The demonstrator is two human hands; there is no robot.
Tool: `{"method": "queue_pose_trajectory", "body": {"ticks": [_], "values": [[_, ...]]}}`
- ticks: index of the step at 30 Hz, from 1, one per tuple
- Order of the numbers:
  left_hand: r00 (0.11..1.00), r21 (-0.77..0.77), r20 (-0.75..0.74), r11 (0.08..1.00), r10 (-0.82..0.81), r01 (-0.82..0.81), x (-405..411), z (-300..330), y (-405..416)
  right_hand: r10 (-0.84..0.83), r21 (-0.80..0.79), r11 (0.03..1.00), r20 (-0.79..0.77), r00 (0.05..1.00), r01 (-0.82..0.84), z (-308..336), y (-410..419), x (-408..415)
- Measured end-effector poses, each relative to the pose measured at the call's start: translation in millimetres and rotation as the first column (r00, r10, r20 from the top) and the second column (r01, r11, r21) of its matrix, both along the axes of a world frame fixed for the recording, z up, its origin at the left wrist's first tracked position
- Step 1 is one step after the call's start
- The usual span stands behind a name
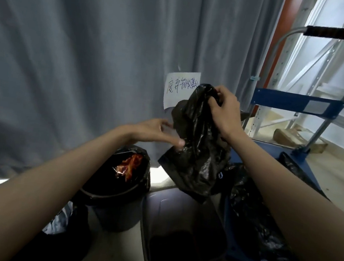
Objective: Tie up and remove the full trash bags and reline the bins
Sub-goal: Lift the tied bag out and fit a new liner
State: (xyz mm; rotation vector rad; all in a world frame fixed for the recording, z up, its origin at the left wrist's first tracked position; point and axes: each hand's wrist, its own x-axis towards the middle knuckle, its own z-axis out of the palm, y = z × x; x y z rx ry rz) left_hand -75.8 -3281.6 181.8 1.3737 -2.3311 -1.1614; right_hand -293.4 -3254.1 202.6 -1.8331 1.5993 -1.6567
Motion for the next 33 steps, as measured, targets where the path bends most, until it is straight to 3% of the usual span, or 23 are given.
{"method": "queue_pose_trajectory", "body": {"ticks": [3, 6, 9, 11, 13, 16, 22, 26, 30, 32, 33], "values": [[0.998, 0.080, -0.005, 0.995, -0.060, 0.060, -4.0, -12.5, 6.5, -0.087, -0.026, 0.996, 0.107, 0.990, 0.091, 2.1, -0.3, -5.1], [0.981, 0.246, -0.190, 0.965, -0.041, 0.088, -20.4, -19.1, 19.3, -0.146, -0.076, 0.983, 0.211, 0.966, 0.165, 5.2, 1.0, -7.7], [0.927, 0.317, -0.375, 0.937, -0.020, 0.148, -41.4, -20.6, 27.9, -0.113, -0.030, 0.993, 0.150, 0.982, 0.118, 5.6, 2.1, -3.8], [0.909, 0.278, -0.417, 0.953, 0.009, 0.119, -44.6, -14.2, 26.1, -0.067, 0.049, 0.997, 0.057, 0.996, 0.065, 1.3, 1.6, -2.4], [0.912, 0.229, -0.409, 0.971, 0.039, 0.061, -36.5, -3.2, 19.6, -0.097, 0.060, 0.994, 0.067, 0.993, 0.093, -2.2, 2.2, -10.1], [0.885, 0.204, -0.442, 0.977, 0.148, -0.062, -9.4, 16.3, 7.7, -0.266, 0.029, 0.964, 0.121, 0.956, 0.264, -3.2, 5.9, -36.8], [0.811, 0.086, -0.533, 0.969, 0.241, -0.232, 21.7, 33.6, -7.4, -0.442, 0.001, 0.897, -0.008, 0.897, 0.442, -17.3, 12.1, -69.3], [0.788, 0.074, -0.565, 0.966, 0.245, -0.248, 15.4, 39.8, -4.8, -0.332, 0.243, 0.897, -0.179, 0.926, 0.368, -24.4, 6.0, -64.7], [0.812, 0.078, -0.534, 0.970, 0.235, -0.230, 9.8, 45.3, -3.9, -0.208, 0.196, 0.947, -0.224, 0.952, 0.253, -14.0, 9.4, -42.5], [0.823, 0.091, -0.518, 0.971, 0.235, -0.221, 6.4, 45.8, -2.4, -0.033, 0.322, 0.942, -0.190, 0.981, 0.094, -5.6, 12.1, -30.8], [0.820, 0.106, -0.518, 0.969, 0.245, -0.222, 4.7, 45.8, -1.2, 0.087, 0.452, 0.892, -0.153, 0.984, -0.008, -1.8, 15.6, -25.9]]}}
